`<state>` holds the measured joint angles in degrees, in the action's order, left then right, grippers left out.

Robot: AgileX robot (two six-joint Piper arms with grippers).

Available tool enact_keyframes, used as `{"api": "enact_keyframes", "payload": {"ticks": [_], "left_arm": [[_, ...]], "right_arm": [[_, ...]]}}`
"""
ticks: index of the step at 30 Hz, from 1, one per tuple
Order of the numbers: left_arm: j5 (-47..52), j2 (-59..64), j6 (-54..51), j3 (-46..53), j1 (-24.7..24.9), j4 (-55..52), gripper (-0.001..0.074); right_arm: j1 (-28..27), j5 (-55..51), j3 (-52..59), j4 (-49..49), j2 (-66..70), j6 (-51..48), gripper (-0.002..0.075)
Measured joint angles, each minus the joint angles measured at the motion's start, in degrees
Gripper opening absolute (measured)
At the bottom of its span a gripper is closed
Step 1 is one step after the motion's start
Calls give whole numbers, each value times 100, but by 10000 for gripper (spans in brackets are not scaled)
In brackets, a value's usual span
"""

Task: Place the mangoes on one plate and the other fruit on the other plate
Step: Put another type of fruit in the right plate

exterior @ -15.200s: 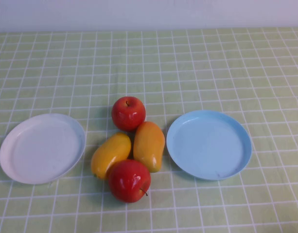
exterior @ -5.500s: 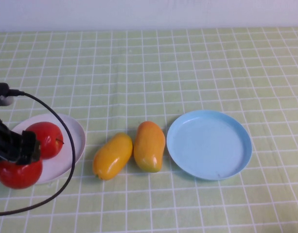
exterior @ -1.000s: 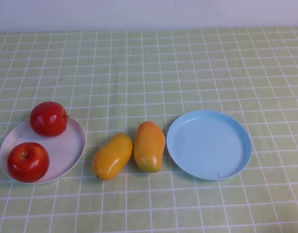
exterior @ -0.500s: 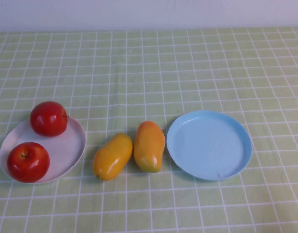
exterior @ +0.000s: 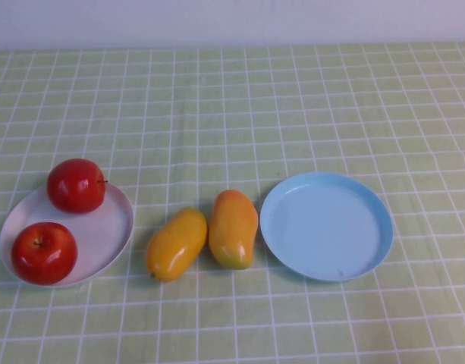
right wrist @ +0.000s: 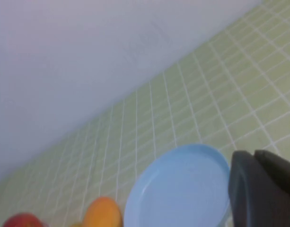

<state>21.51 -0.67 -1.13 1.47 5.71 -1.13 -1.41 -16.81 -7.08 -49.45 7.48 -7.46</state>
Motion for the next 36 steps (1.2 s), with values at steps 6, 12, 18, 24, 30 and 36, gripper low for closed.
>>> {"api": "enact_keyframes", "payload": {"ticks": [6,12,18,24,30,36], "left_arm": [[0,0,0,0,0,0,4],[0,0,0,0,0,0,4],[0,0,0,0,0,0,4],[0,0,0,0,0,0,4],[0,0,0,0,0,0,4],[0,0,0,0,0,0,4]], "right_arm": [[0,-1542,-1472,731,1779,-391,-17],[0,-2251,-2523,853,3358,-1108,-17],[482,-2318,-3197,936,4720,-1289,-17],[1877,-2226,-4191,1258,5987,-1105,-17],[3080,-2349,-5345,2068,7331,-385,14],[3706,-2845,-6638,2729,8558,518,221]]}}
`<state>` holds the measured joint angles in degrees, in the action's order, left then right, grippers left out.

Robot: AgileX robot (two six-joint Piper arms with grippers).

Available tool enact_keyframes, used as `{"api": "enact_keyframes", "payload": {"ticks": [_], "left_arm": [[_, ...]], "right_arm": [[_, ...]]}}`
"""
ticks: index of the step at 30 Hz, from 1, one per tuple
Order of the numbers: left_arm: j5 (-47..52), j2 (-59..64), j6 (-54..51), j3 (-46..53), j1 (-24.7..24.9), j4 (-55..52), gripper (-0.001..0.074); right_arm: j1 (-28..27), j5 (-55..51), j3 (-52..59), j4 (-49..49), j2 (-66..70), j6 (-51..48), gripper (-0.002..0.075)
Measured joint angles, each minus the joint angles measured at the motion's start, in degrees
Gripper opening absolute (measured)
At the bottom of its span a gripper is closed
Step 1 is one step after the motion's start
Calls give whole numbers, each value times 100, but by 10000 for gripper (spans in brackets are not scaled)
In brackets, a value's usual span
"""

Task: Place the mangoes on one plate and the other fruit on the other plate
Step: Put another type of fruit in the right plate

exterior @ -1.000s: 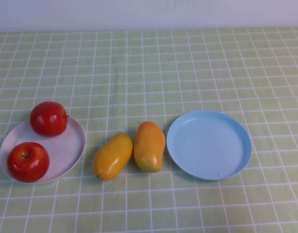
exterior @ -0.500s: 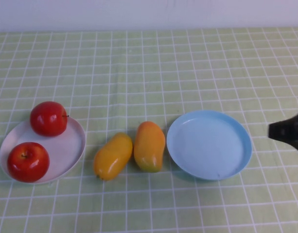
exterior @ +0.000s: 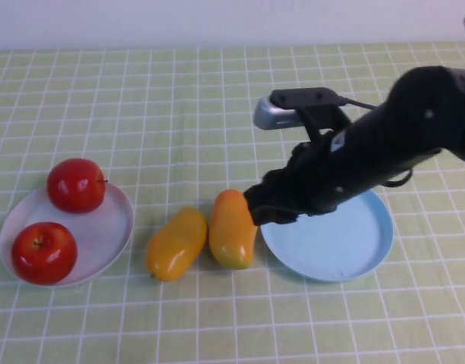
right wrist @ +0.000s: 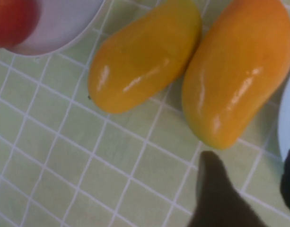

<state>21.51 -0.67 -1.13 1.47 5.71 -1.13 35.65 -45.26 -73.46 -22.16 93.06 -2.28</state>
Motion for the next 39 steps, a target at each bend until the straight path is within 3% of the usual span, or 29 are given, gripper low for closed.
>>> {"api": "enact_keyframes", "payload": {"ticks": [4,7,19,39], "left_arm": [[0,0,0,0,0,0,4],[0,0,0,0,0,0,4],[0,0,0,0,0,0,4],[0,0,0,0,0,0,4]], "right_arm": [[190,-196,-831,161,719,604,421],[271,-231,-1353,274,1173,828,478],[318,-942,-2623,1319,2606,1627,501],[533,-1366,-3421,1576,3165,1718,522]]}}
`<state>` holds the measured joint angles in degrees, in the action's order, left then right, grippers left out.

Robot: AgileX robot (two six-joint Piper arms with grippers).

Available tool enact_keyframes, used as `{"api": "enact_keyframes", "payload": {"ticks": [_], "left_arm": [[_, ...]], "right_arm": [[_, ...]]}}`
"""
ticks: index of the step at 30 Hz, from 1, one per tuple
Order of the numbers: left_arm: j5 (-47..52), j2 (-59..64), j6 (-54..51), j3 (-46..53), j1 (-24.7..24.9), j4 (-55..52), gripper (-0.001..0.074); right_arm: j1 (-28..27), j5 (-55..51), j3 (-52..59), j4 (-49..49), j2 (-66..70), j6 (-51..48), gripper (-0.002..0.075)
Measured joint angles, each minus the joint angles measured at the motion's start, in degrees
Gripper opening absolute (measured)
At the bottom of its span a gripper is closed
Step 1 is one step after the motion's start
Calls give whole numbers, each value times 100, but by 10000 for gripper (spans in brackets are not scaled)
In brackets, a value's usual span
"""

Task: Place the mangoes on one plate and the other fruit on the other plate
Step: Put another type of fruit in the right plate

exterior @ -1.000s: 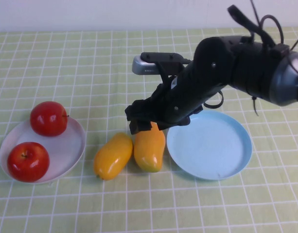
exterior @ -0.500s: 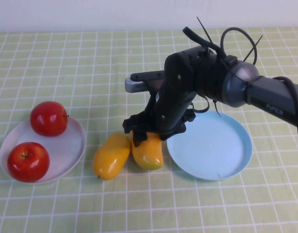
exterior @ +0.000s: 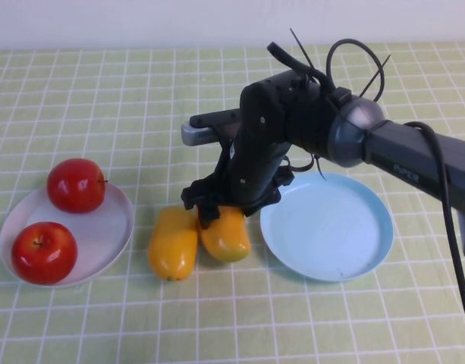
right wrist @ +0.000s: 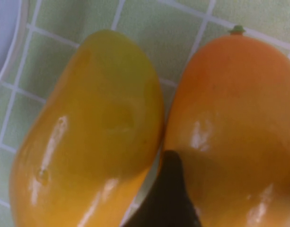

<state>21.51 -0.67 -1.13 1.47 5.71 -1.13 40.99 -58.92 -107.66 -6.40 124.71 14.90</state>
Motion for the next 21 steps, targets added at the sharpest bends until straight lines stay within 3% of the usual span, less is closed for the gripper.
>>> {"api": "enact_keyframes", "payload": {"ticks": [7,12,16,21], "left_arm": [[0,0,0,0,0,0,4],[0,0,0,0,0,0,4],[0,0,0,0,0,0,4],[0,0,0,0,0,0,4]], "right_arm": [[70,-58,-25,9,256,-9,634],[70,-8,-25,61,254,-9,654],[70,127,-25,82,279,-9,646],[70,203,-25,95,288,-9,547]]}}
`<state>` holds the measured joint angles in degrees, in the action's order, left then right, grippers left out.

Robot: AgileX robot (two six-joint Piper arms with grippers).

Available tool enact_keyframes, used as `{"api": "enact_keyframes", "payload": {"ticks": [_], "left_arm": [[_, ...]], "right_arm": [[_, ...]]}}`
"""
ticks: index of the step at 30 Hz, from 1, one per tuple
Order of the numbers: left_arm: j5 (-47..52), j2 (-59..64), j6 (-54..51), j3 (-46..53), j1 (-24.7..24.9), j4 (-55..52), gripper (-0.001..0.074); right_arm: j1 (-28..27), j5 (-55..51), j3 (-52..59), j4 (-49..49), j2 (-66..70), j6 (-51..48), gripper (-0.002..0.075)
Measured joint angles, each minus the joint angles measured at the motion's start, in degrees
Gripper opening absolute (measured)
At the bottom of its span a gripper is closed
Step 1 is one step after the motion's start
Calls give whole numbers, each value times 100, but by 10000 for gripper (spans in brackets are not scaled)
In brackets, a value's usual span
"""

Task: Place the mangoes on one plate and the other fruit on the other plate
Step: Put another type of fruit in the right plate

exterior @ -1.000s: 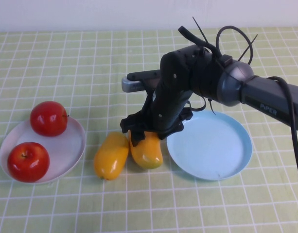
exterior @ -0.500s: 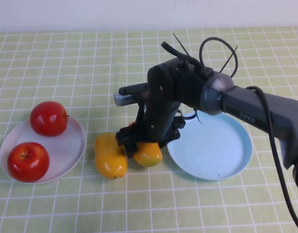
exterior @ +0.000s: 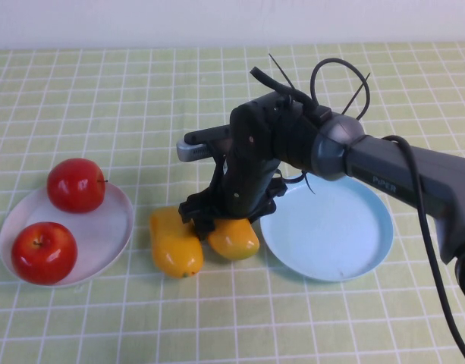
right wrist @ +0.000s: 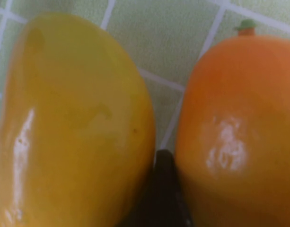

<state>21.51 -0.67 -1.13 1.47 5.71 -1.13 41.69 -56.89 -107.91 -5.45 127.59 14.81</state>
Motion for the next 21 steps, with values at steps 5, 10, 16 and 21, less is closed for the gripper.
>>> {"api": "enact_keyframes", "payload": {"ticks": [5,10,16,21], "left_arm": [[0,0,0,0,0,0,4],[0,0,0,0,0,0,4],[0,0,0,0,0,0,4],[0,0,0,0,0,0,4]], "right_arm": [[0,87,0,0,0,0,548],[0,-29,0,25,-104,0,548],[-22,-114,136,269,-841,24,548],[-261,-215,768,588,-1352,462,548]]}}
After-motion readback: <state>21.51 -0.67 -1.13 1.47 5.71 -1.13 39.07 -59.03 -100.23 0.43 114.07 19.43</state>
